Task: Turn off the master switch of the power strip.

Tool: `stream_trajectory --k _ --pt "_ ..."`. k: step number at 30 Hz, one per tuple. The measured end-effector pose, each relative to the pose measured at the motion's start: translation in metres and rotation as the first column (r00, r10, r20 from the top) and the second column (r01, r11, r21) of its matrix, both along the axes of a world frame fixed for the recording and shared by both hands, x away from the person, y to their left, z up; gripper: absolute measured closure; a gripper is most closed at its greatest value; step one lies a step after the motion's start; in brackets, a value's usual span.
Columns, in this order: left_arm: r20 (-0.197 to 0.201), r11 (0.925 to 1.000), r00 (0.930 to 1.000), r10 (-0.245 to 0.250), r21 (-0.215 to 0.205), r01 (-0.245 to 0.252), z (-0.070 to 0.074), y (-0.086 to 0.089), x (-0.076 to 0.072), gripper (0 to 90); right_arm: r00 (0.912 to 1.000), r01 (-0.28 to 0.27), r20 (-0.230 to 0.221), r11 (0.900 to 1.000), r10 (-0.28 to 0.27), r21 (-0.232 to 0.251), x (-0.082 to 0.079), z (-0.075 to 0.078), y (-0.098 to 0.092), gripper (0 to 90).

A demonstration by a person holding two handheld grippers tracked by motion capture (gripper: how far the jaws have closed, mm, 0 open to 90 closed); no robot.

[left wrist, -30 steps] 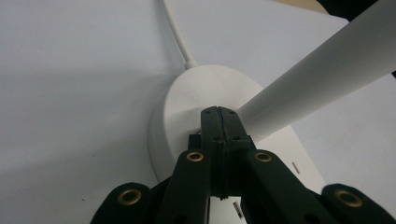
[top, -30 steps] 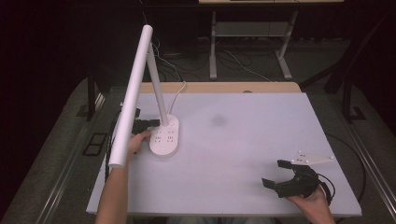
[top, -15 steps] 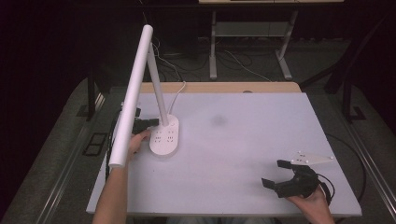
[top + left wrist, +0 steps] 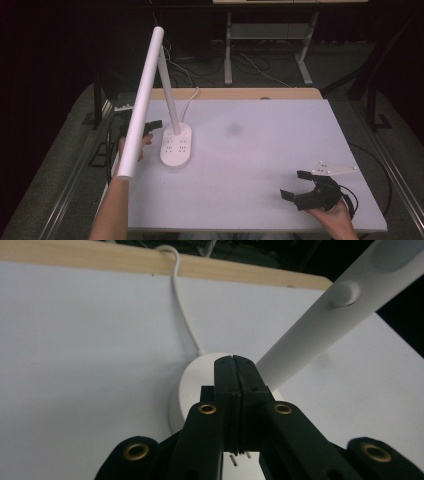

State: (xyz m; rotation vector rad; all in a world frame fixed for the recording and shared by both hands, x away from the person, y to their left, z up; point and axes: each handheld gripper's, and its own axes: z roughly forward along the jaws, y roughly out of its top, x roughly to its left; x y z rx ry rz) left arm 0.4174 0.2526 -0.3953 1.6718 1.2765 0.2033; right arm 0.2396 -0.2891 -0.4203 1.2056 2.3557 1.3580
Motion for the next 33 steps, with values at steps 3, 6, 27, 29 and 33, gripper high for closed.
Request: stream_trajectory --k 3,6,27,29,33 --pt "0.019 1.0000 0.9998 0.000 0.004 -0.001 0.008 0.004 -0.006 85.9 1.0000 -0.002 -0.004 1.000 0.002 0.002 -0.001 0.000 0.001 0.1" --pt "0.030 0.9998 0.9995 0.004 0.019 -0.004 0.014 0.006 -0.013 85.5 1.0000 -0.002 -0.002 1.000 0.002 0.003 -0.001 0.001 0.002 0.1" --pt "0.055 0.9992 0.9977 -0.040 0.004 0.040 0.024 0.006 -0.053 47.7 1.0000 0.004 -0.002 1.000 -0.004 0.015 -0.001 0.002 -0.002 0.1" --pt "0.048 0.9990 0.9980 -0.041 0.018 0.041 0.022 0.005 -0.057 42.7 1.0000 0.004 -0.002 1.000 -0.004 0.014 -0.001 0.002 -0.003 0.1" --pt "0.039 0.9977 0.9970 -0.067 0.012 0.066 0.019 0.002 -0.065 25.2 1.0000 0.005 0.002 1.000 -0.005 0.012 -0.001 0.002 -0.003 0.1"
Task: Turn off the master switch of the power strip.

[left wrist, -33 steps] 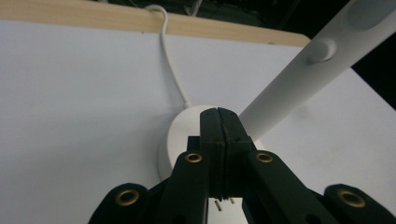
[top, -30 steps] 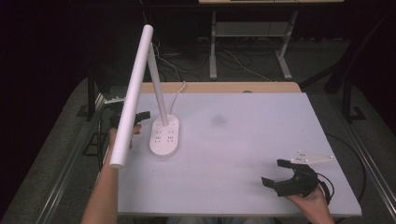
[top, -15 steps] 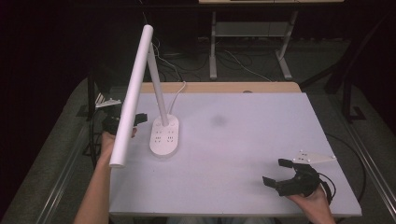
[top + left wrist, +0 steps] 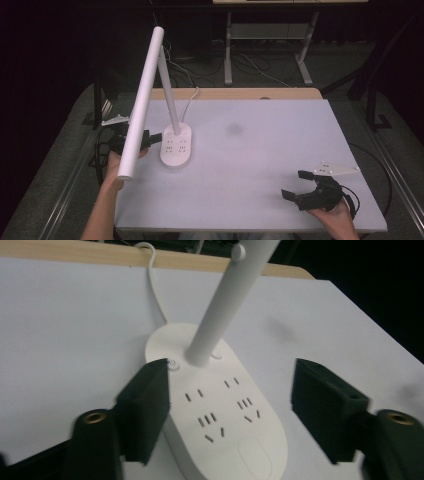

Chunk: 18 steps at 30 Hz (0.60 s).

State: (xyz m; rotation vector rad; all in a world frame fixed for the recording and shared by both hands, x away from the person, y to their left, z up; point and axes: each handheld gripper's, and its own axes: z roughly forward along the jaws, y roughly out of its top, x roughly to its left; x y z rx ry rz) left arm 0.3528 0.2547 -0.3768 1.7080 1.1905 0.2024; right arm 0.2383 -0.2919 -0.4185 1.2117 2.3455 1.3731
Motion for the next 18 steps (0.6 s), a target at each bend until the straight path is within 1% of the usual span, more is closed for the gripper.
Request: stream_trajectory --k 1,2,3,4,5,6,7,8,9,10,12,16,18 --pt "0.001 1.0000 1.0000 -0.008 -0.004 0.008 0.000 0.000 -0.002 19.5 1.0000 0.000 0.000 1.000 0.000 -0.001 0.000 0.000 0.000 0.2" --pt "-0.003 0.9998 1.0000 -0.009 -0.016 0.009 0.000 -0.001 -0.005 16.0 1.0000 0.000 0.001 1.000 0.000 0.000 0.000 0.000 0.000 0.2" --pt "0.006 0.9998 0.9999 -0.015 -0.014 0.015 0.000 -0.001 -0.007 12.8 1.0000 0.001 0.000 1.000 -0.001 0.000 0.000 0.000 0.000 0.1" --pt "0.012 0.9997 0.9998 -0.019 -0.014 0.019 0.000 -0.002 -0.009 12.8 1.0000 0.001 0.000 1.000 -0.001 0.000 0.000 0.000 0.000 0.1" --pt "0.014 0.9996 0.9996 -0.023 -0.018 0.023 0.001 -0.003 -0.012 7.0 1.0000 0.001 0.000 1.000 -0.001 -0.001 0.000 0.000 0.000 0.1" --pt "0.018 0.9993 0.9993 -0.033 -0.018 0.033 0.001 -0.004 -0.015 3.7 1.0000 0.001 0.000 1.000 -0.001 0.000 0.000 0.000 0.000 0.1" --pt "0.012 0.9994 0.9993 -0.035 0.000 0.035 0.001 -0.007 -0.019 0.5 1.0000 0.001 0.001 1.000 -0.001 0.000 0.000 0.000 0.000 0.1" --pt "0.012 0.9994 0.9993 -0.035 0.000 0.035 0.001 -0.007 -0.019 0.0 1.0000 0.001 0.001 1.000 -0.001 0.000 0.000 0.000 0.000 0.1" --pt "0.012 0.9994 0.9994 -0.031 0.017 0.031 0.000 -0.009 -0.022 0.0 1.0000 0.001 0.001 1.000 -0.001 -0.001 0.000 0.000 0.000 0.1" --pt "0.017 0.9993 0.9994 -0.030 0.024 0.029 0.000 -0.010 -0.024 0.0 1.0000 0.002 0.001 1.000 -0.002 -0.001 0.000 0.000 0.000 0.1" --pt "0.027 0.9994 0.9992 -0.029 0.020 0.028 -0.002 -0.012 -0.030 0.0 1.0000 0.003 0.000 1.000 -0.003 -0.002 0.000 0.000 0.000 0.1" --pt "0.042 0.9983 0.9974 -0.058 0.008 0.058 -0.006 -0.016 -0.042 0.0 1.0000 0.005 0.000 1.000 -0.005 0.000 -0.001 0.000 0.000 0.1" --pt "0.048 0.9971 0.9960 -0.075 0.015 0.074 -0.009 -0.019 -0.047 0.0 1.0000 0.004 0.003 1.000 -0.004 -0.001 -0.001 0.000 0.000 0.1"
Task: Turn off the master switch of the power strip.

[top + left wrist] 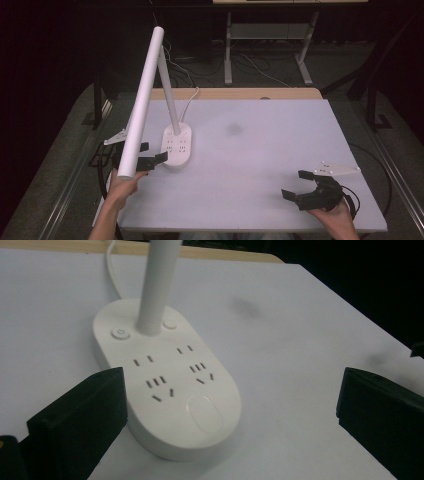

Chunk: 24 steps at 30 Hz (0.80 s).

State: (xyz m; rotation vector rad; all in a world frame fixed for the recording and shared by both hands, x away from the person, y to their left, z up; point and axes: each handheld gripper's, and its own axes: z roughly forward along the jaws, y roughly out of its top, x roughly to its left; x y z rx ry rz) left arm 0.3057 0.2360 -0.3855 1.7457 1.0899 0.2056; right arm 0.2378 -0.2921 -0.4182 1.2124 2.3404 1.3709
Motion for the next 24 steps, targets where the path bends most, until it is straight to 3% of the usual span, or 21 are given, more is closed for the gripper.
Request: stream_trajectory --k 8,9,15,24 --pt "0.011 0.9974 0.9979 -0.065 0.034 0.064 -0.014 -0.014 -0.020 0.0 1.0000 0.001 -0.002 1.000 -0.001 0.002 -0.001 0.000 0.001 0.1" --pt "0.013 0.9947 0.9958 -0.091 0.049 0.090 -0.017 -0.019 -0.025 0.0 1.0000 0.001 -0.002 1.000 -0.001 0.002 -0.001 0.001 0.001 0.1" --pt "0.026 0.9885 0.9901 -0.138 0.065 0.136 -0.023 -0.031 -0.035 0.0 1.0000 0.004 -0.003 1.000 -0.004 0.002 -0.001 0.001 0.000 0.1" --pt "0.051 0.9793 0.9807 -0.189 0.084 0.184 -0.030 -0.046 -0.045 0.0 1.0000 0.005 -0.004 1.000 -0.005 0.001 -0.001 0.001 0.000 0.1"
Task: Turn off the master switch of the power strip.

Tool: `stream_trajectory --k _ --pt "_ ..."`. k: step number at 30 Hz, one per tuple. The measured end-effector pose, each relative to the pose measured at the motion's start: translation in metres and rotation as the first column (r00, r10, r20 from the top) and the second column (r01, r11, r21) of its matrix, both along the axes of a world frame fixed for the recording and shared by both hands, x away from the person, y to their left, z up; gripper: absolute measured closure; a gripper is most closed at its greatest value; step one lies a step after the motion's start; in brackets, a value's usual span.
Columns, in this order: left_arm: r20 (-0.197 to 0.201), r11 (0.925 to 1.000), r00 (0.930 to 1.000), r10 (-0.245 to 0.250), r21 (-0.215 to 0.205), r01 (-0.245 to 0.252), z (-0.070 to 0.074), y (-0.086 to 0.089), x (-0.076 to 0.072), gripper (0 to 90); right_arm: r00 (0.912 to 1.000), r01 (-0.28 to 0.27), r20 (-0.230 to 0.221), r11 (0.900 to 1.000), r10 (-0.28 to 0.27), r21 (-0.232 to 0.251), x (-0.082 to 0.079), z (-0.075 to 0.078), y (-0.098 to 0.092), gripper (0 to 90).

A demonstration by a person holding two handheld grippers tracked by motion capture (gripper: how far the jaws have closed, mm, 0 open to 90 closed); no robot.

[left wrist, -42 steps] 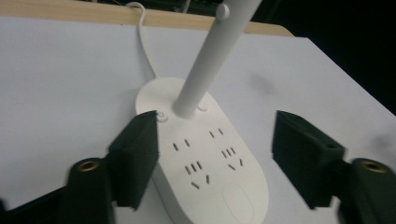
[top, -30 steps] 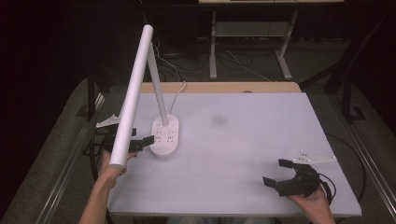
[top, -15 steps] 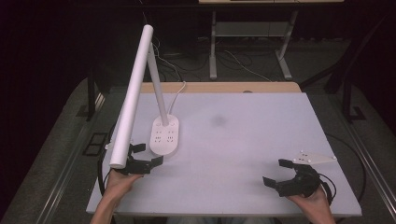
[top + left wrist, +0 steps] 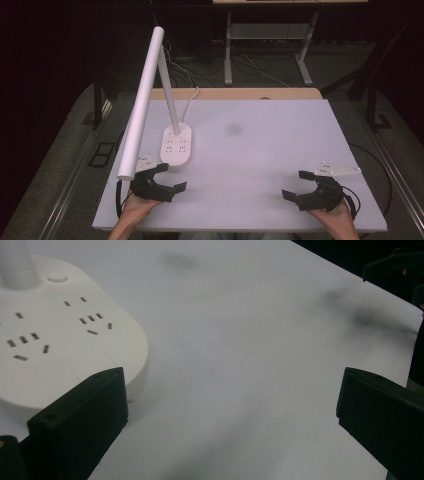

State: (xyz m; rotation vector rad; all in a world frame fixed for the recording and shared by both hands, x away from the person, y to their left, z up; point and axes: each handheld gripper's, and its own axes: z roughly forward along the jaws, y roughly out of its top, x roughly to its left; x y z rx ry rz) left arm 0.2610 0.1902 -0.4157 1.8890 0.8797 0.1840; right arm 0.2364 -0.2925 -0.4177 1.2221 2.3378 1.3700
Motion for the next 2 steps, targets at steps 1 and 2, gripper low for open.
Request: stream_trajectory --k 1,2 --pt "0.001 1.0000 1.0000 -0.003 0.003 0.003 -0.0007 -0.0011 -0.0004 0.0 1.0000 0.000 0.001 1.000 0.000 0.001 0.0001 -0.0002 -0.0001 0.1" --pt "0.001 1.0000 1.0000 -0.004 0.007 0.004 -0.0011 -0.0018 -0.0007 0.0 1.0000 0.000 0.004 1.000 0.000 0.001 0.0002 -0.0005 -0.0002 0.1"
